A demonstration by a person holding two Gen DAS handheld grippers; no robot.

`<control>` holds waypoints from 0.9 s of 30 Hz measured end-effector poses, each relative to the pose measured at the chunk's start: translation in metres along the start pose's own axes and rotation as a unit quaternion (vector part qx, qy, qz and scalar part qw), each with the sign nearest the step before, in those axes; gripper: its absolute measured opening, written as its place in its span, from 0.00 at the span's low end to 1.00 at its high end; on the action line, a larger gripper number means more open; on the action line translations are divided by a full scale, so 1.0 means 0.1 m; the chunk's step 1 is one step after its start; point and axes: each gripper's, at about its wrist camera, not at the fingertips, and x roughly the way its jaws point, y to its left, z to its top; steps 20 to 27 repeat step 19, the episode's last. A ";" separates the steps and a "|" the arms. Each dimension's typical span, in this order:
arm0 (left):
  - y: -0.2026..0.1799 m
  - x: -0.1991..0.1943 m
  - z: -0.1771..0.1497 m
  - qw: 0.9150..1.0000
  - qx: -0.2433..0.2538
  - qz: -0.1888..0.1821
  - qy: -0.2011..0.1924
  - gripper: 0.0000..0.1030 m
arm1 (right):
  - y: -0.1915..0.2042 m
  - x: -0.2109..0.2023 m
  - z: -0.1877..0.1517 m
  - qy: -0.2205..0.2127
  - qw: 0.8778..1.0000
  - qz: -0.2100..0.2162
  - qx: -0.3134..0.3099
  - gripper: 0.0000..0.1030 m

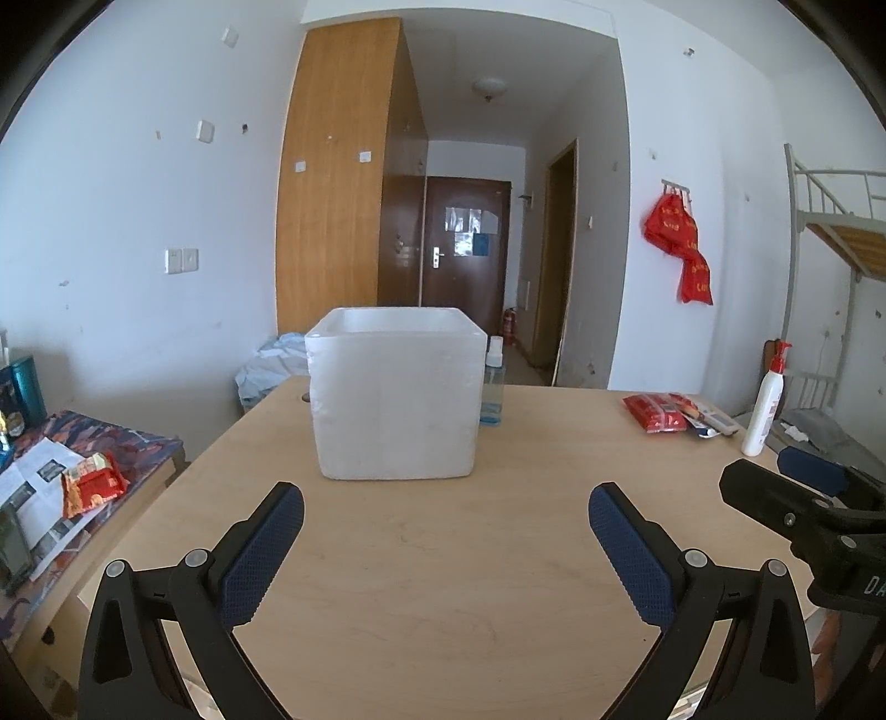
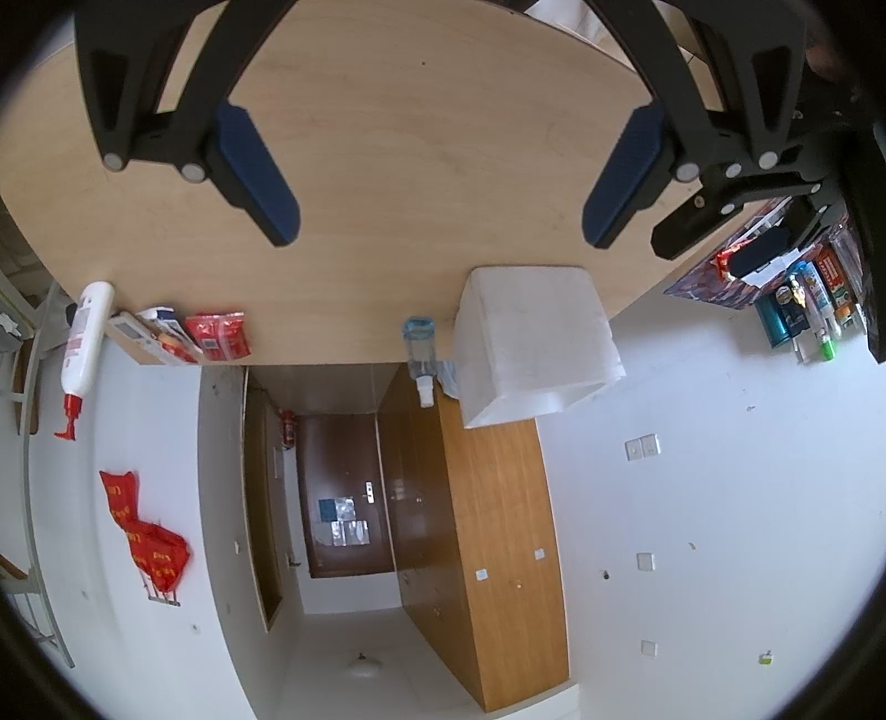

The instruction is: Organize soft objects

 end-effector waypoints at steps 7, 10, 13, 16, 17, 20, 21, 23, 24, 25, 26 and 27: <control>-0.02 -0.02 0.01 1.000 0.004 0.003 0.000 1.00 | -0.01 -0.01 0.00 -0.001 1.000 0.001 0.001 1.00; -0.03 -0.02 0.00 1.000 0.004 0.003 0.000 1.00 | -0.01 -0.01 0.00 -0.002 1.000 0.000 0.001 1.00; -0.03 -0.02 0.00 1.000 0.001 0.005 0.001 1.00 | -0.01 -0.01 0.00 -0.003 1.000 0.002 0.000 1.00; -0.02 -0.02 0.00 1.000 -0.001 0.006 -0.001 1.00 | -0.01 -0.02 -0.01 -0.002 1.000 0.005 -0.002 1.00; -0.02 -0.02 0.00 1.000 -0.003 0.006 -0.003 1.00 | -0.01 -0.02 -0.01 -0.002 1.000 0.005 -0.002 1.00; -0.01 -0.02 0.00 1.000 -0.004 0.010 -0.004 1.00 | -0.02 -0.01 -0.01 -0.001 1.000 0.006 -0.001 1.00; -0.01 -0.02 0.00 1.000 -0.004 0.010 -0.004 1.00 | -0.02 -0.01 -0.01 -0.001 1.000 0.006 -0.001 1.00; -0.01 -0.02 0.00 1.000 -0.004 0.010 -0.004 1.00 | -0.02 -0.01 -0.01 -0.001 1.000 0.006 -0.001 1.00; -0.01 -0.02 0.00 1.000 -0.004 0.010 -0.004 1.00 | -0.02 -0.01 -0.01 -0.001 1.000 0.006 -0.001 1.00; -0.01 -0.02 0.00 1.000 -0.004 0.010 -0.004 1.00 | -0.02 -0.01 -0.01 -0.001 1.000 0.006 -0.001 1.00; -0.01 -0.02 0.00 1.000 -0.004 0.010 -0.004 1.00 | -0.02 -0.01 -0.01 -0.001 1.000 0.006 -0.001 1.00; -0.01 -0.02 0.00 1.000 -0.004 0.010 -0.004 1.00 | -0.02 -0.01 -0.01 -0.001 1.000 0.006 -0.001 1.00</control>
